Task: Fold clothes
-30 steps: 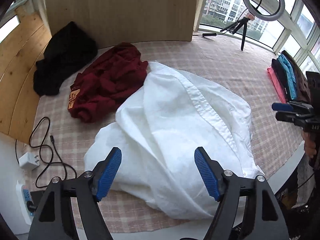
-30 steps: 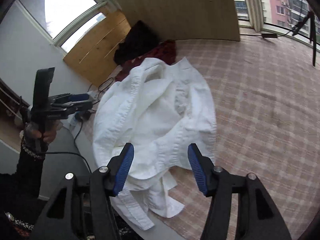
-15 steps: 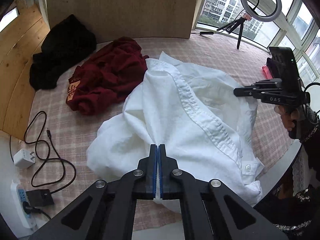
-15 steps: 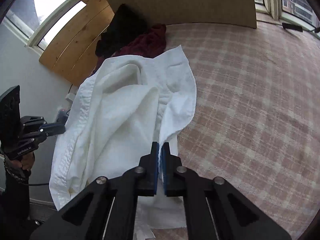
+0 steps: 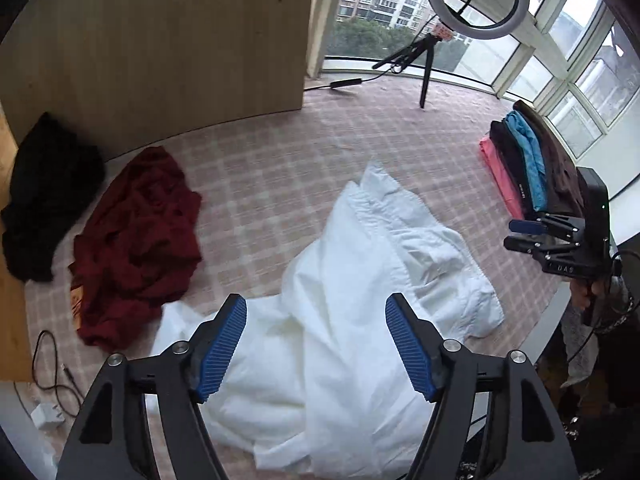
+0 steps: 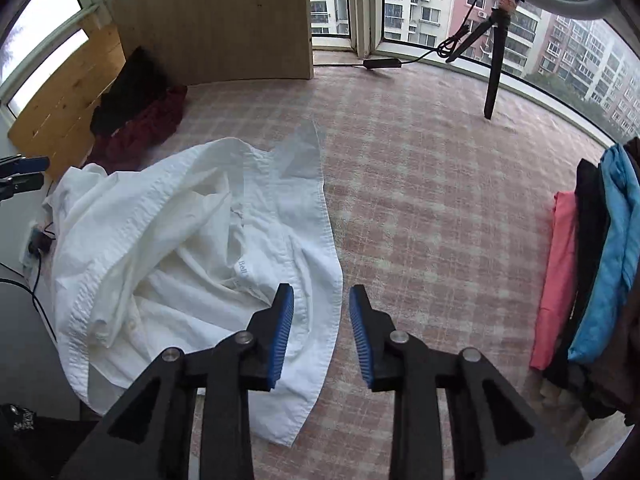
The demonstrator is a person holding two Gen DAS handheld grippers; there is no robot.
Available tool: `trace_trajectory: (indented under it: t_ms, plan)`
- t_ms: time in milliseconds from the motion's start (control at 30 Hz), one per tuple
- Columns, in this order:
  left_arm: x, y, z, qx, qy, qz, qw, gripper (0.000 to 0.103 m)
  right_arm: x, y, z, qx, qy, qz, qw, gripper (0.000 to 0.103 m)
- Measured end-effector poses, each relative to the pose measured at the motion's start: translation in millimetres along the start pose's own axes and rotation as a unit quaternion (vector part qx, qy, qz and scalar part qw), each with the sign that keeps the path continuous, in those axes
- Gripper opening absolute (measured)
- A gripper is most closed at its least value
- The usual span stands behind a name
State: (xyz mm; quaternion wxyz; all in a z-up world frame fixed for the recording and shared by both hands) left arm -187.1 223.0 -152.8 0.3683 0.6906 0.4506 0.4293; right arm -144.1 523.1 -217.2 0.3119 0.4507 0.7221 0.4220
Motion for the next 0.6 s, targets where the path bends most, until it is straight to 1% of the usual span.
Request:
trace_trajectory:
  t_ms: [33,67,133,167,233,267,333,367,400,433,467,500,600]
  plan:
    - [15.5,-15.5,-7.4,-0.015,-0.013,0.005,0.9998,0.071,-0.1,0.0,2.7,0.002,-0.01,-0.005,1.0,0.052]
    - [25.4,-33.5,-10.5,-0.03,-0.033,-0.008,0.999,0.075,-0.2,-1.9,5.4,0.004,-0.016,-0.004,1.0,0.054]
    - [44.8,-69.2,-17.0,-0.06,-0.072,-0.034,0.9951,0.075,2.7,-12.4,12.6,-0.005,-0.027,-0.012,1.0,0.055]
    - [45.6,-86.3,-16.4,-0.073,-0.086,-0.062,0.9917,0.075,4.1,-21.2,16.2,-0.016,-0.034,-0.019,0.999,0.055]
    - [42.0,-117.6,-11.0,-0.107,-0.096,-0.083,0.9861,0.076,5.0,-39.7,24.6,-0.036,-0.048,-0.038,0.998,0.055]
    - [37.2,-131.9,-6.0,-0.124,-0.09,-0.087,0.9845,0.074,5.1,-49.0,29.0,-0.046,-0.055,-0.047,0.996,0.055]
    - [35.9,-148.2,2.8,-0.145,-0.079,-0.064,0.9841,0.053,0.6,-65.2,38.3,-0.069,-0.064,-0.073,0.993,0.055]
    - [35.5,-147.0,6.6,-0.146,-0.068,-0.047,0.9858,0.025,-2.3,-69.0,39.0,-0.074,-0.061,-0.081,0.992,0.055]
    - [35.2,-145.7,10.2,-0.147,-0.057,-0.03,0.987,0.008,-5.2,-69.2,35.9,-0.071,-0.052,-0.083,0.993,0.055]
    - [35.9,-136.8,11.3,-0.137,-0.045,-0.008,0.9895,0.008,-8.2,-69.5,32.7,-0.069,-0.043,-0.086,0.993,0.044]
    - [37.4,-121.9,11.1,-0.119,-0.041,0.015,0.992,0.008,-11.1,-69.7,29.6,-0.067,-0.033,-0.088,0.993,0.033]
    - [38.8,-104.3,10.3,-0.1,-0.041,0.032,0.9936,0.008,-14.0,-69.9,26.5,-0.064,-0.024,-0.09,0.994,0.003]
    - [40.5,-35.6,8.1,-0.04,-0.032,0.056,0.9971,0.007,-22.9,-70.5,17.3,-0.057,0.004,-0.097,0.994,0.004]
Point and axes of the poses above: each gripper's, at about its wrist camera, not at the fingertips, and y roughly against the way its jaws point, x to its right, z to its underside, the point moved 8 cm from there along -y, roughly the way its jaws point, and after that the axes turned 9 degrees about y, right-handed, at the moved point
